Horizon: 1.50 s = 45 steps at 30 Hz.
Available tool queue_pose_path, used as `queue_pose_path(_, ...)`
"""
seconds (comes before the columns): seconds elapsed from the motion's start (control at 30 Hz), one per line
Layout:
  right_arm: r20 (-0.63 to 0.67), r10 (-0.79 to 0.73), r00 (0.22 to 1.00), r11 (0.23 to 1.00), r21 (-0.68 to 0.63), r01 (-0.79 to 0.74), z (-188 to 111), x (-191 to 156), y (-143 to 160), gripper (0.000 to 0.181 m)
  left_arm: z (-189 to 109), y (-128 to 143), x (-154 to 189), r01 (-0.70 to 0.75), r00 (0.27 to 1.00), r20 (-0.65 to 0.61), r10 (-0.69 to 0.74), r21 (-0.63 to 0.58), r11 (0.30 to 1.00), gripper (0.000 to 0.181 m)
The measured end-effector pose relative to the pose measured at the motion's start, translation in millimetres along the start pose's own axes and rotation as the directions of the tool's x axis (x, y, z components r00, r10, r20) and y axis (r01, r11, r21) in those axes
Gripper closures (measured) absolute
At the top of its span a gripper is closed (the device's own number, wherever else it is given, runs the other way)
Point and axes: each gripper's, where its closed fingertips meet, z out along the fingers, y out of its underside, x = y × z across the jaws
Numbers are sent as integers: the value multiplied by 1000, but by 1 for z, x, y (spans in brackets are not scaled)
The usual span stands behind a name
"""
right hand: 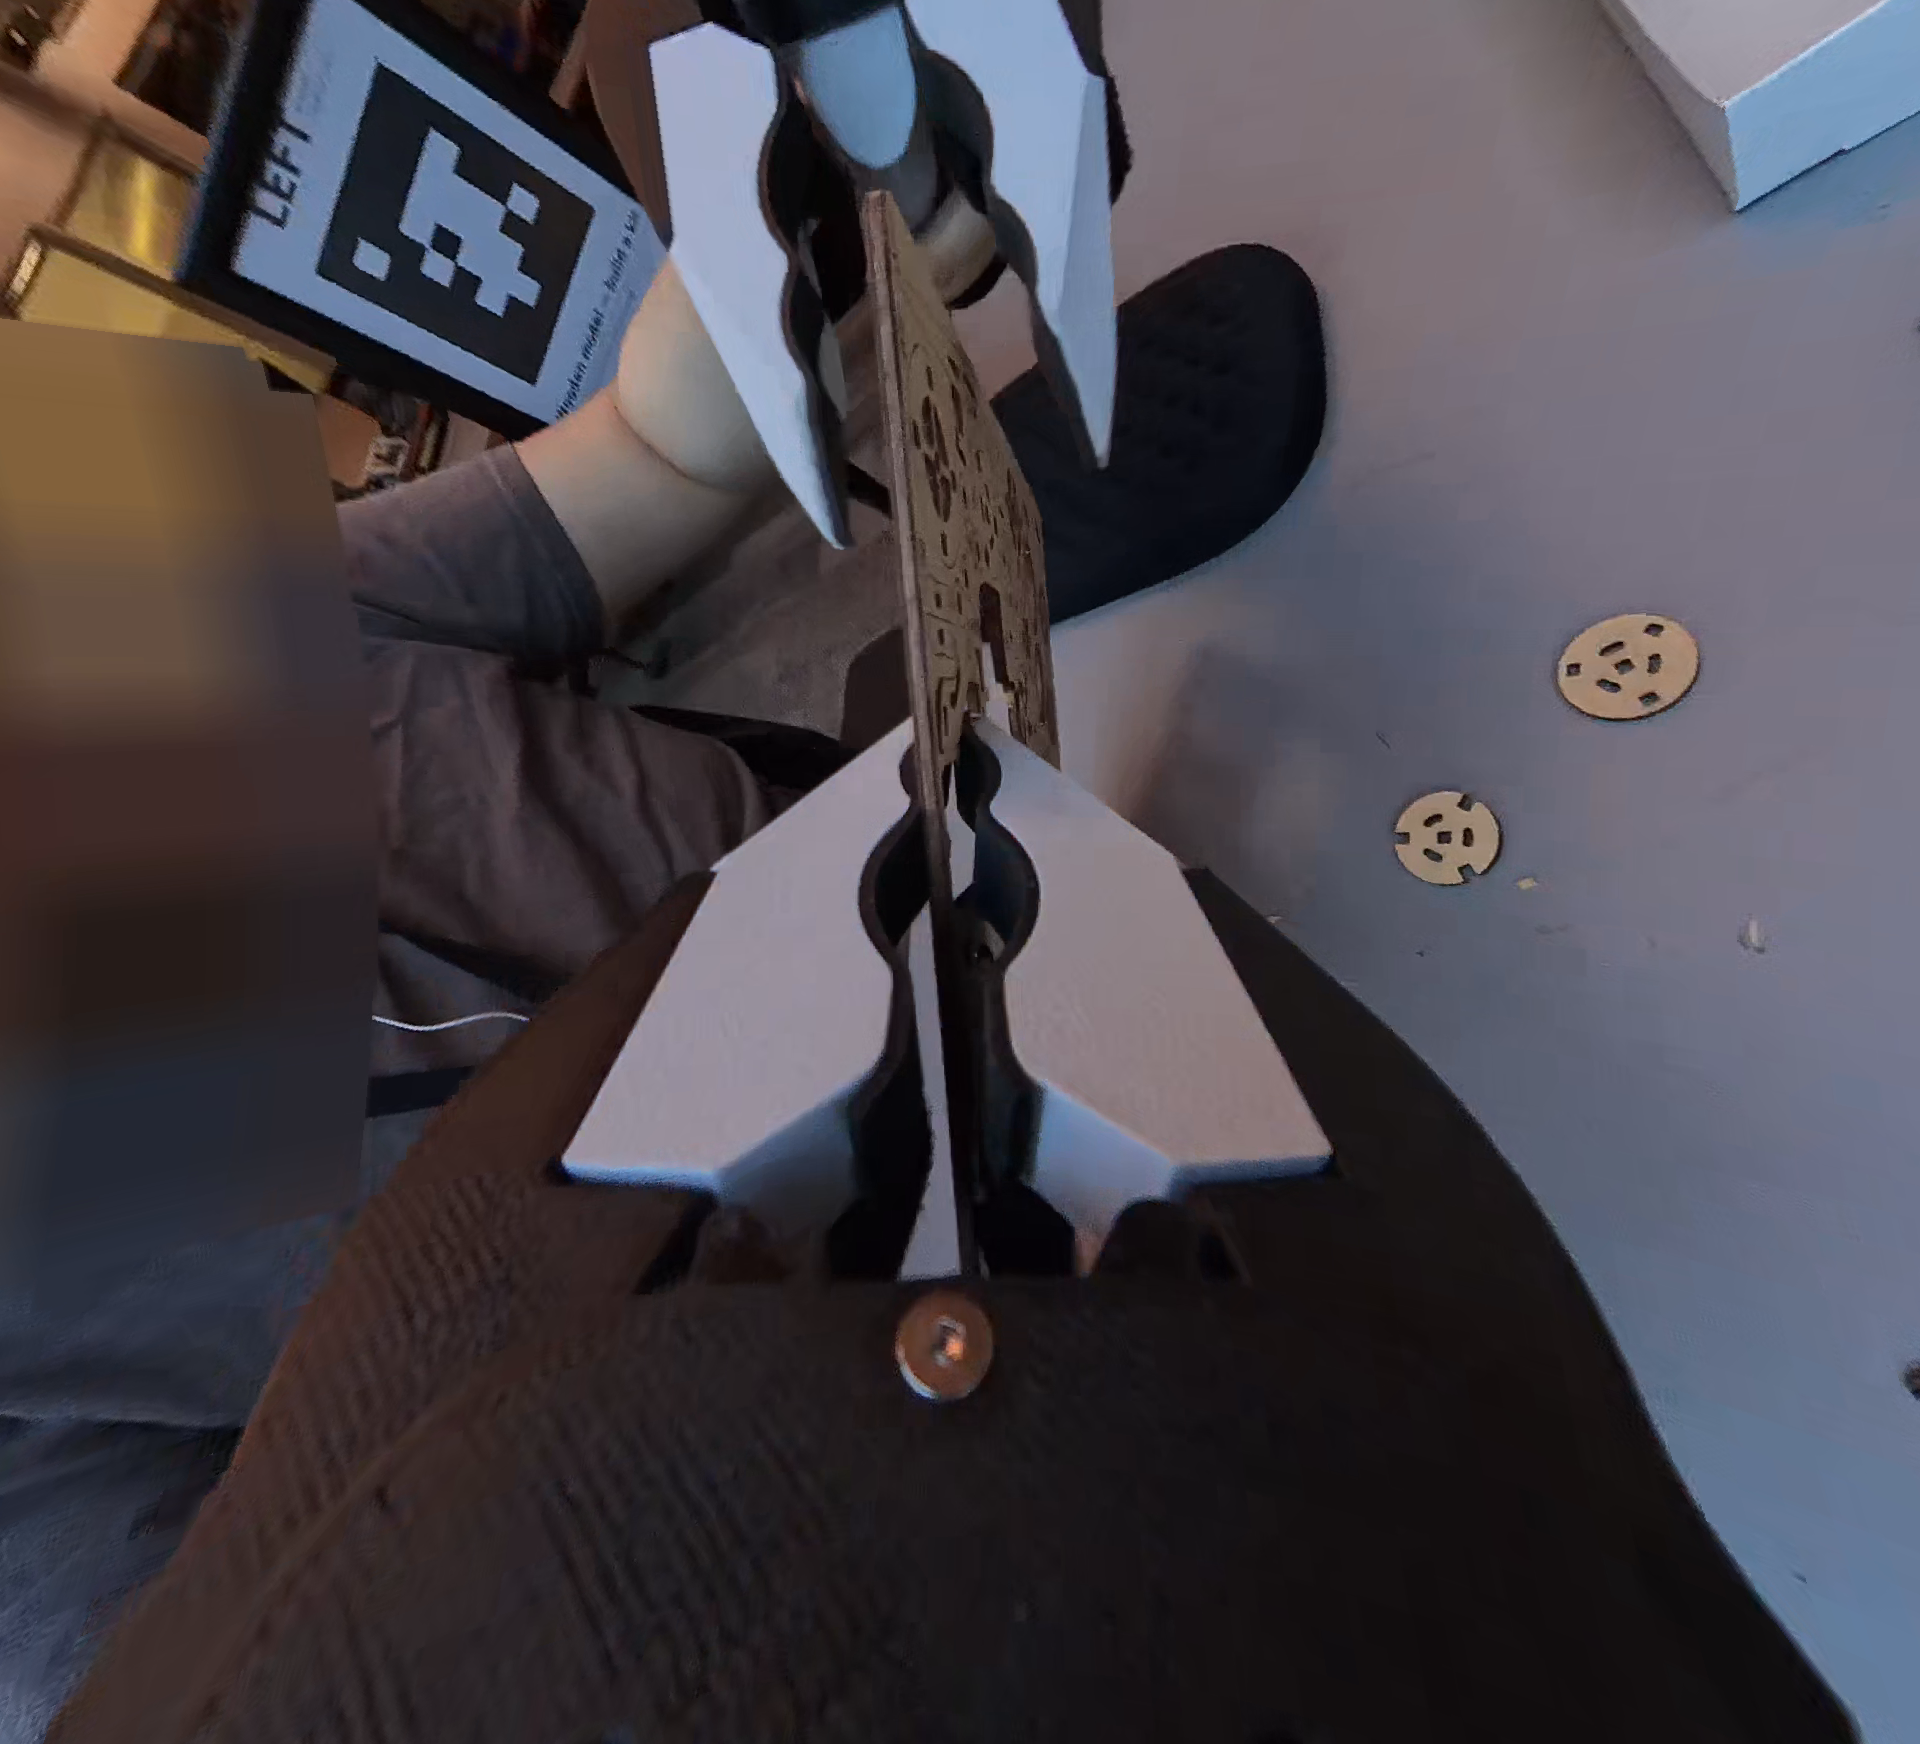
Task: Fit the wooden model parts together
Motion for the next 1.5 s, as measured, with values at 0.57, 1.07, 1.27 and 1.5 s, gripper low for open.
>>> queue_pose_path(0.57, -195, -117, 974, 944, 283, 171, -43, 31, -32, 147, -15, 14, -26, 227, 974, -57, -221, 128, 966, 180)
queue_pose_path(1.07, -87, 23, 996, 896, 443, 18, -41, 40, 40, 149, -186, 61, -43, 393, 883, 42, -468, 479, 785, 180)
queue_pose_path(1.27, -72, 65, 995, 881, 472, -23, -42, 41, 63, 149, -253, 115, -50, 365, 810, 143, -568, 636, 680, 180)
queue_pose_path(1.5, -39, 91, 995, 885, 461, -63, -30, 46, 67, 149, -288, 152, -60, 413, 746, 140, -651, 669, 618, 180)
